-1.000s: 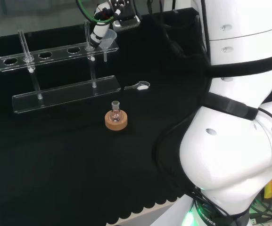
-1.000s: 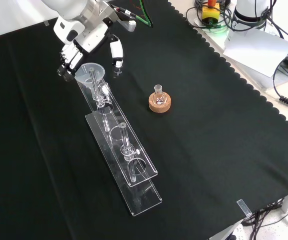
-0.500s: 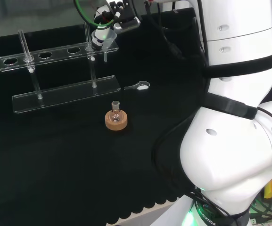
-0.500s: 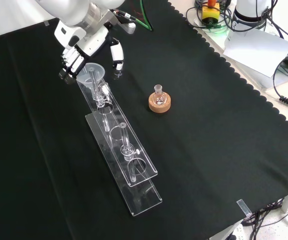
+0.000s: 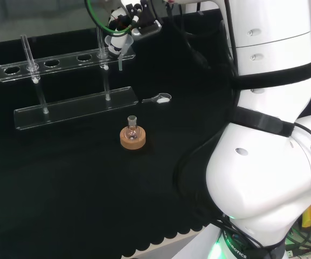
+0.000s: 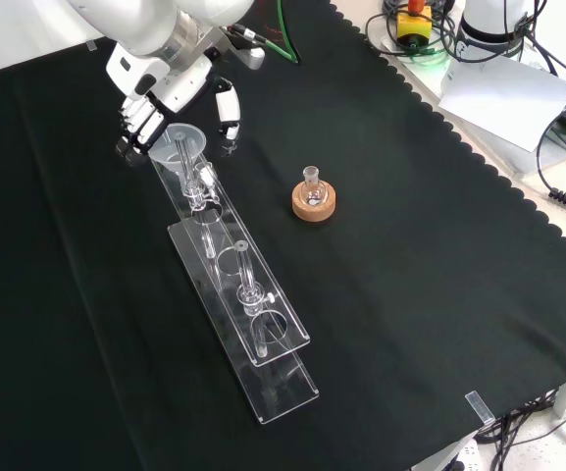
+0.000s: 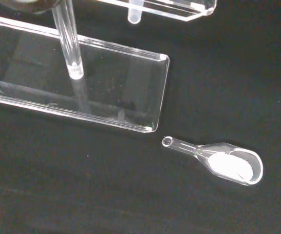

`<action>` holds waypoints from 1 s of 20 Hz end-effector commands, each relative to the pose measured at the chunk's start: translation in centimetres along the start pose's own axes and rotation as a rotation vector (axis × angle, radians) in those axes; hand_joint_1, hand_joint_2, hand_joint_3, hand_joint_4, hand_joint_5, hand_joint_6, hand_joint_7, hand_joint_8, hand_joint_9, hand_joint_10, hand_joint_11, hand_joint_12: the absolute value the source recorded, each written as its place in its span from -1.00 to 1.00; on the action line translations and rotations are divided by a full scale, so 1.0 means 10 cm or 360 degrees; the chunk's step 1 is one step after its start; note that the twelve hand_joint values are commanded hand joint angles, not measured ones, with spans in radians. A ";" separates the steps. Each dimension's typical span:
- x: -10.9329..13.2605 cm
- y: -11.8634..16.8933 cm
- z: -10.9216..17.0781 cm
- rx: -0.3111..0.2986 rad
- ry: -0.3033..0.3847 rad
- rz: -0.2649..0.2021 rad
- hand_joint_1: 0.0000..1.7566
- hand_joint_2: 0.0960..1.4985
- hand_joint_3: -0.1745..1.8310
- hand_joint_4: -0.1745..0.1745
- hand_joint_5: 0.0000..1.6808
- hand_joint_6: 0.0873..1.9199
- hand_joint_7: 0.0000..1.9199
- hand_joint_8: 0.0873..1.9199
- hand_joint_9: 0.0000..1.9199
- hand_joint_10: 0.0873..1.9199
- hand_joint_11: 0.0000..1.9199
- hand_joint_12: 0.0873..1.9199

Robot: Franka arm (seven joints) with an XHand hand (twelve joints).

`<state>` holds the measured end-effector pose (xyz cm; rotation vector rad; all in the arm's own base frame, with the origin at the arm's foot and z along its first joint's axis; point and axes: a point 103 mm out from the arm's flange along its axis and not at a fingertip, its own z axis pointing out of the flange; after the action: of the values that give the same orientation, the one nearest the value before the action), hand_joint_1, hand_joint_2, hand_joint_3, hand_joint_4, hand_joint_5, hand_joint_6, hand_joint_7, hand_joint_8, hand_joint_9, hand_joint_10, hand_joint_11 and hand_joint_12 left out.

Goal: Pick up the funnel from the transparent funnel stand.

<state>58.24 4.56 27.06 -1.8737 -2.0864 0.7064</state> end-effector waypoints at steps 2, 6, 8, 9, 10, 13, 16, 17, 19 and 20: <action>-0.02 0.02 0.01 0.0019 -0.0049 0.0008 -0.19 -0.22 -0.33 -0.60 -0.87 -1.00 -1.00 -0.55 -0.75 -0.16 -0.74 0.49; -0.02 0.03 0.02 0.0025 -0.0076 0.0009 -0.16 -0.22 -0.32 -0.62 -0.83 -1.00 -1.00 -0.47 -0.63 -0.24 -0.66 0.43; -0.02 0.02 0.01 -0.0012 -0.0135 0.0019 -0.15 -0.22 -0.30 -0.62 -0.80 -1.00 -0.99 -0.40 -0.56 -0.29 -0.62 0.40; -0.01 0.01 0.00 -0.0042 -0.0185 0.0028 -0.13 -0.22 -0.29 -0.60 -0.75 -1.00 -0.92 -0.36 -0.48 -0.32 -0.57 0.38; 0.00 0.00 -0.01 -0.0088 -0.0236 0.0041 -0.10 -0.21 -0.27 -0.54 -0.66 -1.00 -0.82 -0.34 -0.38 -0.36 -0.51 0.35; 0.02 -0.08 -0.09 -0.0287 -0.0339 0.0108 0.03 -0.15 -0.20 -0.31 -0.18 -0.85 -0.44 -0.38 -0.06 -0.54 -0.27 0.23; 0.04 -0.20 -0.24 -0.0424 -0.0438 0.0157 0.14 0.04 -0.32 0.00 0.12 -0.41 -0.22 -0.42 0.19 -0.71 -0.01 0.05; 0.04 -0.24 -0.31 -0.0440 -0.0456 0.0157 0.16 0.19 -0.48 0.19 0.13 -0.20 -0.20 -0.42 0.23 -0.75 0.05 0.01; 0.04 -0.36 -0.47 -0.0445 -0.0476 0.0162 0.19 0.37 -0.70 0.29 0.13 0.00 -0.18 -0.41 0.28 -0.80 0.10 -0.03; 0.04 -0.42 -0.55 -0.0434 -0.0491 0.0174 0.19 0.42 -0.75 0.29 0.12 0.03 -0.17 -0.41 0.29 -0.82 0.11 -0.04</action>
<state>57.49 4.39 28.32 -2.0149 -2.2425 0.8155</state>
